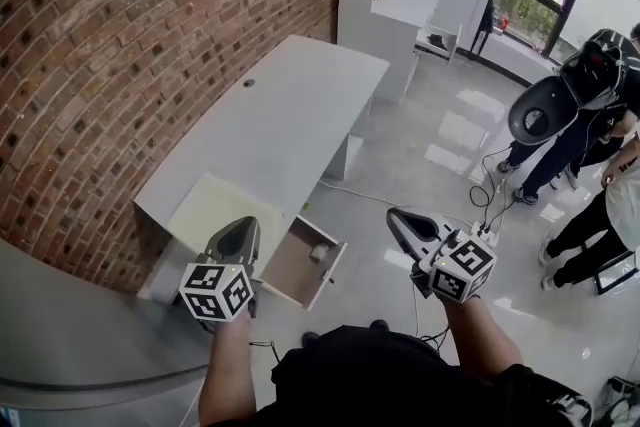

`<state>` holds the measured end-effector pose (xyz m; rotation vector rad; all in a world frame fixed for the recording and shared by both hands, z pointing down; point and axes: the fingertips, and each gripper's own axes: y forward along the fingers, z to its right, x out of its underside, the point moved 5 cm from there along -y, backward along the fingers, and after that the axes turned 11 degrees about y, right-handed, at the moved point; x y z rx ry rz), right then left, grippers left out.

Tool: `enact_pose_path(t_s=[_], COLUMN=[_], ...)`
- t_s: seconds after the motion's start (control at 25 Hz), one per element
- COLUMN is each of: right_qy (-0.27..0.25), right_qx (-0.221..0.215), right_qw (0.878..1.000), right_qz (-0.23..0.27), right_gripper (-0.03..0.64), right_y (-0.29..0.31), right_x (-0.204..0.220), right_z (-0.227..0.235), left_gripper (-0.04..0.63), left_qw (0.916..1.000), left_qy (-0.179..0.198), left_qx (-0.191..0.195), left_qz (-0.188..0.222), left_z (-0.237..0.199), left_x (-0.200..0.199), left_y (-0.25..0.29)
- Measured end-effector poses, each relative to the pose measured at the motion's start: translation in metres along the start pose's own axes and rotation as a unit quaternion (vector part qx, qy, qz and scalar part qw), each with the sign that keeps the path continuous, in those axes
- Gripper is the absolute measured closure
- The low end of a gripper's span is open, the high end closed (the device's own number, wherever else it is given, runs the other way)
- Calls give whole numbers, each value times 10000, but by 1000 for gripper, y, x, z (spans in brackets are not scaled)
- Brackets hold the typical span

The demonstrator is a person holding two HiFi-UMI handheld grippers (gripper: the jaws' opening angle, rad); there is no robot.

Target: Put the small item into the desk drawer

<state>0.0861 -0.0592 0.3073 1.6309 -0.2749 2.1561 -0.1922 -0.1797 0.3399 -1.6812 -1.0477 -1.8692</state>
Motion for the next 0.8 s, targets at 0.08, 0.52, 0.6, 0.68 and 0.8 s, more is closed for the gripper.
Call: enact_pose_path(t_s=[0.08,0.52,0.6,0.68,0.8], right_qy=[21,188,186,177,180], right_qx=[37,67,43,32,36], right_qw=[10000,9996,9996,9996,9996], right_qz=[43,209,191,196,218], right_gripper=[606,606,606,606,606], right_y=[-8,-30,-30,-32,-35], right_x=[-2,-5,-5,-7,-8], right_z=[11,47,48,50,54], left_gripper=[569,572,573,574,574], left_qw=[10000,9996,9996,9996,9995], left_qy=[27,265,285,298,305], left_qx=[-10,7,10,14,26], left_qz=[28,10,4,-3,-13], left_z=[10,47,49,51,56], left_x=[-5,-24,-25,-26,-26], left_y=[9,40,43,45,48])
